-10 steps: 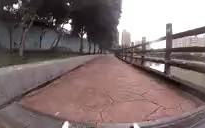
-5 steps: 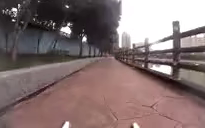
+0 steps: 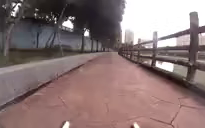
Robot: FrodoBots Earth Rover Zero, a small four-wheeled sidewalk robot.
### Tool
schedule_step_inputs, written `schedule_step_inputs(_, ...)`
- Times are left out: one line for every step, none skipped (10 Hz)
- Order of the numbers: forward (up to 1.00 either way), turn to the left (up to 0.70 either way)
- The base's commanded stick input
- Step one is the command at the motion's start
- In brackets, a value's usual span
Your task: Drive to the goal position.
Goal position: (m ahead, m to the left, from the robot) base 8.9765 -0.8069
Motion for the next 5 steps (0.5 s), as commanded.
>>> schedule_step_inputs(0.7, 0.0)
schedule_step_inputs(0.7, 0.0)
schedule_step_inputs(0.7, 0.0)
schedule_step_inputs(0.7, 0.0)
schedule_step_inputs(0.7, 0.0)
